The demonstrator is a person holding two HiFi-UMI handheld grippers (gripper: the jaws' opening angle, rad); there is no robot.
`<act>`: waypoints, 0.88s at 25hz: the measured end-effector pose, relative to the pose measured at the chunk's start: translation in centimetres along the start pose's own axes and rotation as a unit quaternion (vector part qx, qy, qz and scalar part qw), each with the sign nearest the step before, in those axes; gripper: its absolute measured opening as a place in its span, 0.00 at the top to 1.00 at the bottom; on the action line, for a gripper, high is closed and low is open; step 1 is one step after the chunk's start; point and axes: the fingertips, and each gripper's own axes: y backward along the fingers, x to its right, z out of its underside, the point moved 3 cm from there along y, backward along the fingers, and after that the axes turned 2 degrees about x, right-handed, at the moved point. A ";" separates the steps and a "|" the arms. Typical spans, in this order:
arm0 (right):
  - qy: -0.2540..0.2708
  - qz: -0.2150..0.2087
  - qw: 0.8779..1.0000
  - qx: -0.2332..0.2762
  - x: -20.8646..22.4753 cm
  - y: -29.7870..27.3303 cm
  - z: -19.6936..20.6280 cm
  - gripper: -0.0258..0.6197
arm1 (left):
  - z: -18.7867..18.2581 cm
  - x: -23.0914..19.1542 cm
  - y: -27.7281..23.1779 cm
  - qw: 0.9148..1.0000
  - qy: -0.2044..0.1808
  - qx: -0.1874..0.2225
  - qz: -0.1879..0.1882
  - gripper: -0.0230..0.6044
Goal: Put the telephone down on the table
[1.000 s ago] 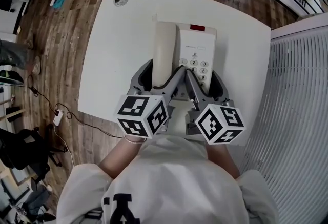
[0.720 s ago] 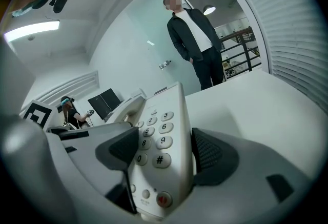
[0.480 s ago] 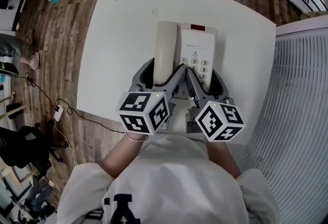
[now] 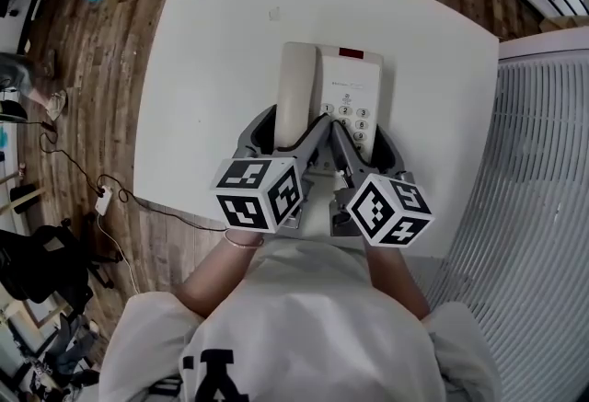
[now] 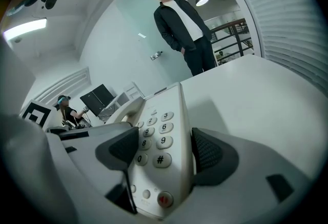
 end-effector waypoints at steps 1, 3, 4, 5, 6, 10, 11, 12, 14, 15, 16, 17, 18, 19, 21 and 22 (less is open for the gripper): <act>-0.002 0.001 1.000 -0.002 0.1 -0.1 0.1 0.46 | 0.1 0.0 -0.1 1.000 0.000 -0.002 0.000 0.39; -0.005 0.004 1.000 -0.004 0.3 -0.2 0.3 0.46 | 0.3 -0.1 -0.4 1.000 0.000 -0.007 -0.001 0.39; -0.007 0.005 1.000 -0.006 0.4 -0.3 0.4 0.46 | 0.4 -0.2 -0.4 1.000 -0.001 -0.009 -0.001 0.39; -0.009 0.005 1.000 -0.007 0.5 -0.3 0.4 0.46 | 0.4 -0.2 -0.5 1.000 -0.001 -0.011 -0.002 0.39; -0.011 0.006 1.000 -0.008 0.6 -0.3 0.5 0.46 | 0.5 -0.2 -0.6 1.000 -0.001 -0.013 -0.002 0.39; -0.014 0.012 1.000 -0.012 0.6 -0.2 0.6 0.46 | 0.6 -0.2 -0.5 1.000 0.000 -0.019 -0.002 0.39; -0.014 0.013 1.000 -0.014 0.6 -0.2 0.7 0.46 | 0.7 -0.2 -0.5 1.000 0.001 -0.020 -0.002 0.39; -0.014 0.015 1.000 -0.015 0.6 -0.1 0.7 0.46 | 0.7 -0.2 -0.5 1.000 0.003 -0.021 -0.003 0.39; -0.014 0.018 1.000 -0.017 0.6 0.0 0.8 0.46 | 0.9 -0.2 -0.5 1.000 0.006 -0.023 -0.004 0.39; -0.015 0.018 1.000 -0.018 0.7 0.0 0.9 0.46 | 1.0 -0.2 -0.4 1.000 0.007 -0.025 -0.004 0.39; -0.016 0.019 1.000 -0.019 0.7 0.1 1.0 0.46 | 1.1 -0.2 -0.5 1.000 0.008 -0.026 -0.005 0.39; -0.016 0.020 0.999 -0.020 0.8 0.1 1.0 0.46 | 1.2 -0.2 -0.5 1.000 0.009 -0.028 -0.005 0.39; -0.016 0.021 0.999 -0.021 0.8 0.0 1.0 0.46 | 1.3 -0.2 -0.5 1.000 0.010 -0.029 -0.006 0.39; -0.016 0.021 0.999 -0.022 0.9 0.0 1.1 0.46 | 1.3 -0.2 -0.6 0.999 0.010 -0.030 -0.006 0.39; -0.018 0.020 0.999 -0.024 1.0 -0.3 1.1 0.46 | 1.3 -0.4 -0.8 0.999 0.009 -0.030 -0.008 0.39; -0.018 0.020 0.999 -0.024 1.0 -0.4 1.1 0.46 | 1.3 -0.5 -0.9 1.000 0.007 -0.029 -0.008 0.39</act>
